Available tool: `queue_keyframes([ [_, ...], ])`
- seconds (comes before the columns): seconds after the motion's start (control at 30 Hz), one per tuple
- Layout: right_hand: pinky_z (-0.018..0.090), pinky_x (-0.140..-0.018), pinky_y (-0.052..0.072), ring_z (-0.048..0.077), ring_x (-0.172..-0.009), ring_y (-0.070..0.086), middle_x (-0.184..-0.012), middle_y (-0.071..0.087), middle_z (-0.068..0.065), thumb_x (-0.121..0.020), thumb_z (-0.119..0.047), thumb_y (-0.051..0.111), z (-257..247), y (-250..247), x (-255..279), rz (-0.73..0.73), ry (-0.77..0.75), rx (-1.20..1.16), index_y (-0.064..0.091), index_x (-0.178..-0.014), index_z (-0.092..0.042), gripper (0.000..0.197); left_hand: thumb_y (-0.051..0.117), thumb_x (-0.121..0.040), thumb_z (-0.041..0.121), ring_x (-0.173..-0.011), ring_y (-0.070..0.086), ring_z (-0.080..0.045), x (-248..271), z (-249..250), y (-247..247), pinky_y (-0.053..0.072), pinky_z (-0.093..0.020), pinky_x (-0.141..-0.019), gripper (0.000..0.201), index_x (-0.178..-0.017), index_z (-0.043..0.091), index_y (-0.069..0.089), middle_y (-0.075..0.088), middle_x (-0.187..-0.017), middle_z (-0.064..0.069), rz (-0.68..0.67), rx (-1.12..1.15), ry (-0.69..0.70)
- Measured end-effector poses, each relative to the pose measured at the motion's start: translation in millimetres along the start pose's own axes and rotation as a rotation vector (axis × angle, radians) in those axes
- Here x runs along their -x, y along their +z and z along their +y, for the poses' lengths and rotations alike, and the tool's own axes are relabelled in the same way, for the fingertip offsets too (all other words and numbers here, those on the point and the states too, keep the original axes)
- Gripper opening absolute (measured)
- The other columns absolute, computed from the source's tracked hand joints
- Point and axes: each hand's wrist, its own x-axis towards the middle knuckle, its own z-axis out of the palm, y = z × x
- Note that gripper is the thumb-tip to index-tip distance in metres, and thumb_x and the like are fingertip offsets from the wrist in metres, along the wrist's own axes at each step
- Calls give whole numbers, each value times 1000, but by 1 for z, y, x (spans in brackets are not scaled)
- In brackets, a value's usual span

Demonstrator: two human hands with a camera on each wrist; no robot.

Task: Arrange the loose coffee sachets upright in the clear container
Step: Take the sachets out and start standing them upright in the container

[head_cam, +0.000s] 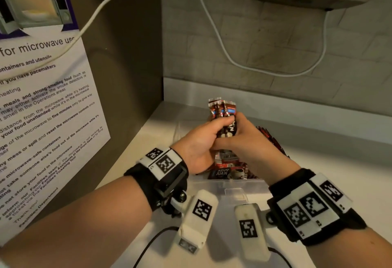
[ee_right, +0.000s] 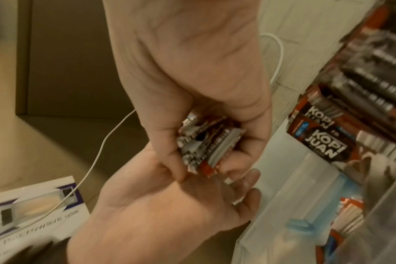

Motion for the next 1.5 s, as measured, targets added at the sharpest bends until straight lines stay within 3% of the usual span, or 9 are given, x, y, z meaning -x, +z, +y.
queue_keyframes([
  [0.1, 38, -69, 55, 23, -79, 66, -96, 68, 15, -73, 7, 68, -1, -17, 3, 101, -2, 6, 53, -116, -11, 49, 51, -81, 54, -88, 65, -9, -4, 6, 6, 49, -26, -78, 49, -120, 26, 61, 69, -107, 2, -72, -186, 3],
  [0.2, 45, -72, 54, 31, -78, 64, -93, 67, 18, -75, 3, 67, -5, -45, 8, 242, -8, -8, 56, -106, -13, 36, 45, -93, 35, -108, 53, -15, -16, 6, 3, 38, -35, -94, 31, -121, 24, 55, 56, -122, -5, 52, -443, -8],
  [0.33, 36, -62, 51, 25, -73, 60, -87, 59, 16, -80, 4, 64, -15, -81, 25, 318, -53, -79, 53, -108, -7, 32, 66, -81, 16, -105, 54, -24, -33, -4, -11, 51, -37, -87, 66, -140, 23, 36, 53, -114, -5, -164, -1267, -390],
  [0.4, 30, -56, 48, 21, -71, 58, -83, 57, 11, -81, 4, 64, -13, -90, 29, 320, -55, -78, 52, -110, -6, 33, 70, -81, 19, -99, 57, -23, -38, -10, -12, 50, -32, -81, 81, -147, 26, 25, 57, -110, -6, -226, -1367, -464],
  [0.5, 30, -57, 46, 20, -71, 60, -79, 59, 4, -81, 3, 66, -5, -98, 32, 315, -24, -90, 52, -111, -9, 36, 78, -76, 29, -126, 47, -26, -50, -21, -15, 45, -39, -102, 93, -150, 26, 23, 44, -144, -5, -226, -1440, -434],
  [0.77, 32, -61, 52, 24, -82, 68, -95, 67, 9, -80, 3, 68, 16, -108, 37, 323, 28, -94, 53, -116, -17, 44, 73, -79, 46, -129, 39, -34, -57, -47, -16, 40, -45, -102, 85, -146, 23, 27, 39, -140, -13, -65, -1805, -290],
  [1.13, 37, -57, 48, 29, -74, 58, -97, 61, 19, -81, 1, 66, 54, -120, 26, 437, 60, -81, 48, -105, -13, 34, 74, -78, 14, -101, 62, -34, -54, -51, -5, 52, -45, -90, 88, -145, 20, 16, 61, -119, -15, 38, -1586, -299],
  [1.3, 32, -53, 45, 27, -70, 55, -90, 58, 15, -81, 2, 65, 61, -122, 23, 438, 81, -117, 46, -106, -11, 34, 75, -81, 18, -108, 60, -27, -52, -48, -4, 50, -35, -92, 87, -146, 17, 16, 55, -130, -10, 54, -1517, -227],
  [1.5, 31, -51, 43, 24, -69, 55, -88, 57, 12, -82, 0, 65, 69, -122, 20, 435, 116, -118, 46, -106, -11, 33, 62, -79, -8, -82, 61, -25, -57, -49, 2, 47, -28, -55, 84, -143, 22, 17, 57, -103, -9, 171, -1278, -168],
])
